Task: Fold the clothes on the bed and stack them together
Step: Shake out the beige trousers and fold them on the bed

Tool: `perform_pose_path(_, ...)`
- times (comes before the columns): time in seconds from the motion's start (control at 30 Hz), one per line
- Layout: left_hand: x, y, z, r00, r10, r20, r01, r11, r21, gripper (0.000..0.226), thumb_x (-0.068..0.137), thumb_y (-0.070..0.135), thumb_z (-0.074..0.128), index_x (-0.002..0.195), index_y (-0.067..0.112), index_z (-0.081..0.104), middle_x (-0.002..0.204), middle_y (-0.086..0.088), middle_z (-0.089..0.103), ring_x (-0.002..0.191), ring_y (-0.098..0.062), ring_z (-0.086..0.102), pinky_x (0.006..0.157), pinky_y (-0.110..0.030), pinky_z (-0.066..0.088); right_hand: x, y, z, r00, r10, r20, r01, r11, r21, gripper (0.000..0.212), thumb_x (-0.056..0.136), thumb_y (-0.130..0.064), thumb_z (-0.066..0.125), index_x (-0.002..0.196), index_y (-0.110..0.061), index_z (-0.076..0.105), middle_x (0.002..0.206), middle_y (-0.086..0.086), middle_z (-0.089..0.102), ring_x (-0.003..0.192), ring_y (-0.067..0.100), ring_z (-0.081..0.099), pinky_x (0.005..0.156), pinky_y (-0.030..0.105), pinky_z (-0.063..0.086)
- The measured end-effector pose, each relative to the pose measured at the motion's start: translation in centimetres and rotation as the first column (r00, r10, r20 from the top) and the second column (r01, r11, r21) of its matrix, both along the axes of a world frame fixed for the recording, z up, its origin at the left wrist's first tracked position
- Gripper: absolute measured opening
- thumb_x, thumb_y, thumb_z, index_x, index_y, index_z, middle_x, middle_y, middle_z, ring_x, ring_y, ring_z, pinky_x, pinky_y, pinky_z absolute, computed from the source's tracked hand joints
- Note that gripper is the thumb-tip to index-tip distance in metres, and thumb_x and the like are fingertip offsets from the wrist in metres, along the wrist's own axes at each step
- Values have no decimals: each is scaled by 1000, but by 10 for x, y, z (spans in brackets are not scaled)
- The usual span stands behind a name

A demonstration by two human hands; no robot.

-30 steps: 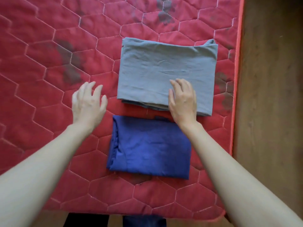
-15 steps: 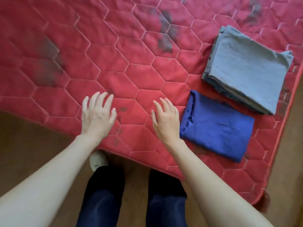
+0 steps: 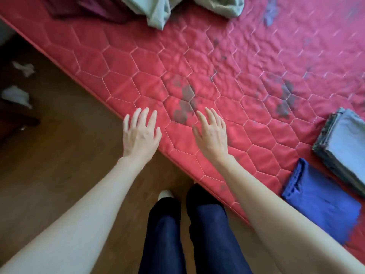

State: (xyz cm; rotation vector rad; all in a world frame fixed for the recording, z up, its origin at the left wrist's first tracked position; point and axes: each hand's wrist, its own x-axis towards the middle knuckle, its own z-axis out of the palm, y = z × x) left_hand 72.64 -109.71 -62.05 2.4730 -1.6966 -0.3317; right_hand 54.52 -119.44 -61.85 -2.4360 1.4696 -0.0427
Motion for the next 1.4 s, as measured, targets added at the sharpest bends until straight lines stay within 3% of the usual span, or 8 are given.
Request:
perform_pose_path(0.23,66,-57,-1,999,42,1,-42,998,-48,50,98,28,46,144,11,42,147,-15,42,140,-31,32,114,-52,21,65,-62,-4,998,60,0,-60,998,-5,45,99,-25,44,142,-12,45,153,11,34,145,26,24,116,38,17)
perform_pose_path(0.83,227,-279,-14,997,-14,76,19,998,-63,49,91,24,56,138,8,51,139,-17,49,131,-33,42,109,-50,28,213,-286,-28,997,-37,67,38,999,-22,44,99,-31,46,140,-15,46,150,13,37,143,27,27,113,41,23)
perform_pose_path(1.07,255,-355,-30,988,-131,80,139,986,-95,47,90,24,57,133,7,54,134,-18,52,127,-33,46,106,-50,31,250,-332,-43,997,-57,49,58,998,-26,47,99,-33,45,142,-15,44,152,13,35,144,26,26,113,37,20)
perform_pose_path(1.27,287,-411,-59,956,-289,58,292,955,-52,51,94,26,52,142,12,45,147,-16,40,138,-31,35,112,-47,23,280,-340,-66,978,-197,74,200,979,-35,45,95,-28,52,137,-12,51,147,14,42,140,27,35,110,39,27)
perform_pose_path(1.4,326,-444,-68,940,-340,33,341,939,-52,51,95,27,50,143,12,43,149,-16,37,139,-32,31,113,-50,22,307,-349,-75,963,-267,39,268,963,-14,50,97,-36,47,142,-15,44,151,11,37,142,23,31,113,37,26)
